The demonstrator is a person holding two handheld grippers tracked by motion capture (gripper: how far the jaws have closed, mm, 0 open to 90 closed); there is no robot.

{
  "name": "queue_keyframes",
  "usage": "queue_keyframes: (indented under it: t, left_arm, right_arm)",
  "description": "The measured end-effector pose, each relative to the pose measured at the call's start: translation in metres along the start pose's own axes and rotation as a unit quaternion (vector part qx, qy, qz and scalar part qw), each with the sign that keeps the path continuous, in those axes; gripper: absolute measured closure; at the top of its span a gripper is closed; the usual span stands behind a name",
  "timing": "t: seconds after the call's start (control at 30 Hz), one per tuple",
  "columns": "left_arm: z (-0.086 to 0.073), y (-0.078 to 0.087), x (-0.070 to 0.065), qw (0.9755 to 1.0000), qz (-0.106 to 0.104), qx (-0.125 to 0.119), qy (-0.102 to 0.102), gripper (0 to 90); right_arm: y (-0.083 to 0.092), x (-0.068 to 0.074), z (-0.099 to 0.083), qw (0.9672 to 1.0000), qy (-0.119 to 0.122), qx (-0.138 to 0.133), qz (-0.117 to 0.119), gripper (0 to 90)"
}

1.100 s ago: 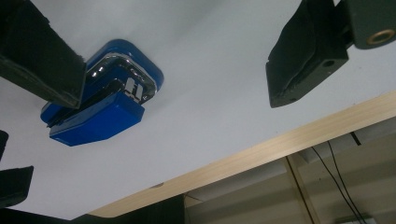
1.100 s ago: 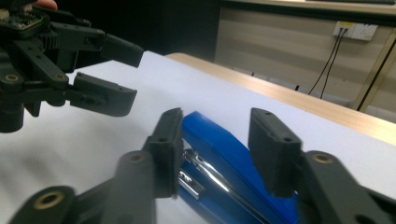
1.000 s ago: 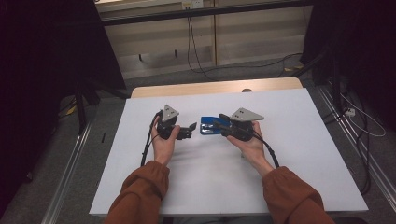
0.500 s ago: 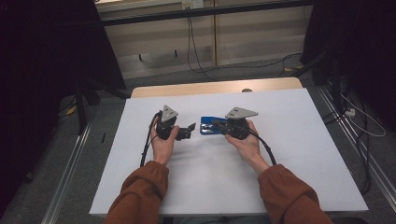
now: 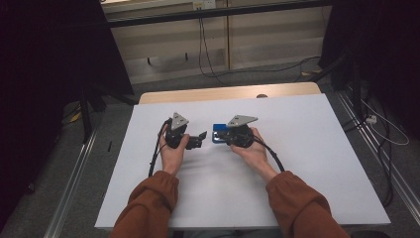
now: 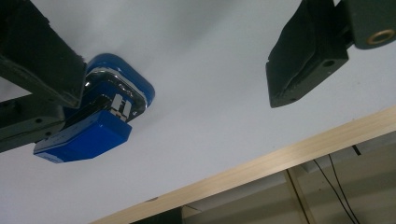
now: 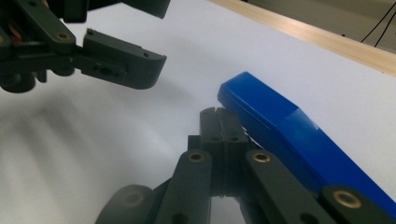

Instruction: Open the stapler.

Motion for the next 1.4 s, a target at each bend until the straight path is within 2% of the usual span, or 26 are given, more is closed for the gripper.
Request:
queue_keyframes:
  t: [0.2, 0.47, 0.8, 0.9, 1.0, 1.07, 1.13, 1.27, 1.37, 1.4]
  left_arm:
    - [0.000, 0.000, 0.000, 1.0000, -0.001, -0.001, -0.001, 5.2]
    - [-0.001, -0.002, 0.000, 1.0000, 0.001, 0.003, -0.004, 5.3]
    - [-0.002, -0.003, 0.000, 1.0000, 0.000, 0.006, -0.004, 5.2]
    - [-0.001, -0.003, 0.000, 1.0000, -0.006, -0.001, 0.001, 4.9]
    - [-0.001, -0.005, -0.001, 1.0000, -0.007, -0.001, -0.005, 4.5]
    - [-0.002, -0.006, -0.002, 1.0000, -0.003, 0.002, -0.002, 4.6]
    - [-0.002, -0.009, -0.002, 0.9999, -0.012, -0.004, 0.003, 4.5]
    - [-0.003, -0.011, -0.002, 0.9999, -0.015, -0.003, 0.007, 4.3]
    - [-0.002, -0.010, -0.002, 0.9999, -0.016, -0.003, 0.002, 2.9]
    - [-0.002, -0.009, -0.003, 0.9999, -0.011, 0.003, -0.002, 4.9]
  right_arm:
    - [-0.007, 0.000, -0.003, 0.9995, 0.023, 0.018, -0.012, 90.0]
    - [-0.012, -0.002, -0.006, 0.9986, 0.035, 0.032, -0.025, 90.0]
    - [-0.015, -0.002, -0.008, 0.9980, 0.042, 0.034, -0.034, 90.0]
    - [-0.015, -0.003, -0.009, 0.9980, 0.040, 0.034, -0.034, 90.0]
    - [-0.016, -0.003, -0.009, 0.9980, 0.041, 0.035, -0.033, 90.0]
    - [-0.016, -0.003, -0.009, 0.9982, 0.038, 0.036, -0.031, 90.0]
    - [-0.016, -0.003, -0.009, 0.9982, 0.036, 0.038, -0.031, 90.0]
    - [-0.016, -0.003, -0.008, 0.9981, 0.036, 0.039, -0.032, 90.0]
    - [-0.016, -0.003, -0.008, 0.9981, 0.036, 0.040, -0.031, 90.0]
    - [-0.016, -0.003, -0.008, 0.9981, 0.037, 0.040, -0.031, 90.0]
Point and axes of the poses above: each handheld gripper's, and its own axes: y roughly backward along the jaws, z roughly out of its top, x roughly to its left, the point moved 1 cm from there along -y, roughly forward along the jaws, and after that the axes turned 10 degrees about -z, right-handed, at the moved point
